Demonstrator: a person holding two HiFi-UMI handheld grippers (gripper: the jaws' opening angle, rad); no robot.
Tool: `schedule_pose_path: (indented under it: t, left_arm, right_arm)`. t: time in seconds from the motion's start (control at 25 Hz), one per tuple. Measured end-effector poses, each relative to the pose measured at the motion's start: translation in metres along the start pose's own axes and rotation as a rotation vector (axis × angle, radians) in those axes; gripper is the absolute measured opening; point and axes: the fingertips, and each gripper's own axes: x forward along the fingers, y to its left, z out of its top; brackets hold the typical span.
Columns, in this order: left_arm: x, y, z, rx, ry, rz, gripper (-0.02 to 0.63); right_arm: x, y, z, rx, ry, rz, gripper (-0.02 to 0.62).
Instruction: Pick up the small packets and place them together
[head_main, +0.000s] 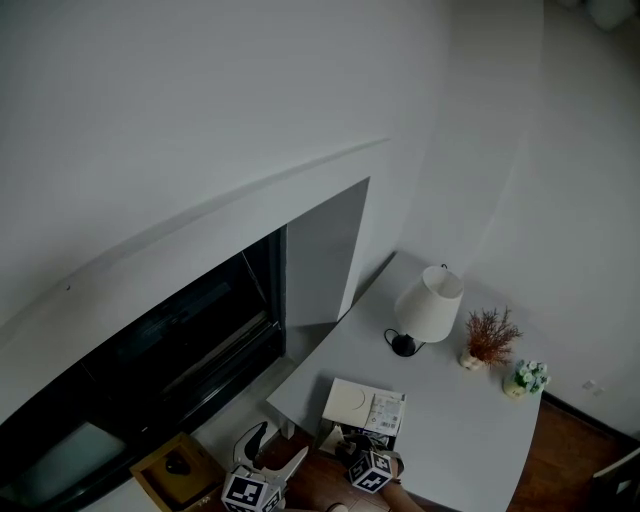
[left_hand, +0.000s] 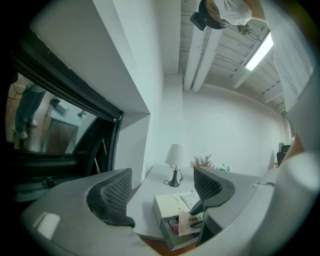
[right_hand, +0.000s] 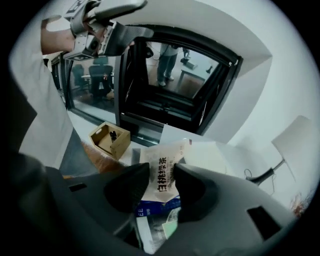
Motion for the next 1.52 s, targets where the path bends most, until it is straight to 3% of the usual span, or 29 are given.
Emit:
schedule_pose_path:
  t: [0.16,0.36,0.6,0.64,0.8,0.96,1.12,1.2,1.36,1.44,1.48,1.52]
  left_arm:
    - [0.002,0.000,0.004,0.008,-0.013,-0.009,0.377]
    - [0.001,-0.004,0.002,0.005,-0.007,-0.022,0.377]
    - [-0.003,-0.010,0.004,0.011,-0.008,-0.037,0.374]
    - [-0.004,-0.010,0.004,0.012,-0.007,-0.035,0.374]
    - [-0.008,-0.006,0.000,0.017,0.007,-0.032,0.374]
    - [-0.012,-0.004,-0.001,0.016,0.010,-0.024,0.374]
    - [-0.011,-0.006,-0.004,0.007,0.018,-0.029,0.374]
    - [-0.008,-0.009,-0.004,0.003,0.022,-0.040,0.374]
    - [0.002,-0.018,-0.004,-0.001,0.026,-0.077,0.374]
    - [0.009,-0.026,-0.003,0.000,0.028,-0.106,0.374]
    - [0.013,-0.030,-0.003,0.002,0.028,-0.120,0.374]
    - [0.016,-0.033,-0.002,0.004,0.029,-0.134,0.374]
  right_arm:
    - [-0.008,-0.043,0.003,0.021,-0.020,-0.049,0.163]
    - [0.016,-0.090,0.009,0.020,0.029,0.005,0.164]
    - [0.049,-0.098,0.004,-0.023,0.106,0.076,0.166]
    - [0.053,-0.098,0.002,-0.038,0.117,0.074,0.202]
    - [0.063,-0.112,0.002,-0.083,0.145,-0.037,0.219]
    - [0.059,-0.113,0.008,-0.108,0.135,-0.063,0.221]
    - [0.019,-0.122,0.039,-0.060,-0.009,-0.180,0.221]
    - [-0.014,-0.128,0.057,0.115,-0.168,-0.223,0.221]
    - [-0.102,-0.132,0.079,0.554,-0.633,-0.202,0.221]
    - [-0.148,-0.129,0.085,0.608,-0.805,-0.241,0.221]
    - [-0.165,-0.126,0.086,0.603,-0.842,-0.274,0.223]
    - [-0.178,-0.122,0.086,0.596,-0.855,-0.303,0.285]
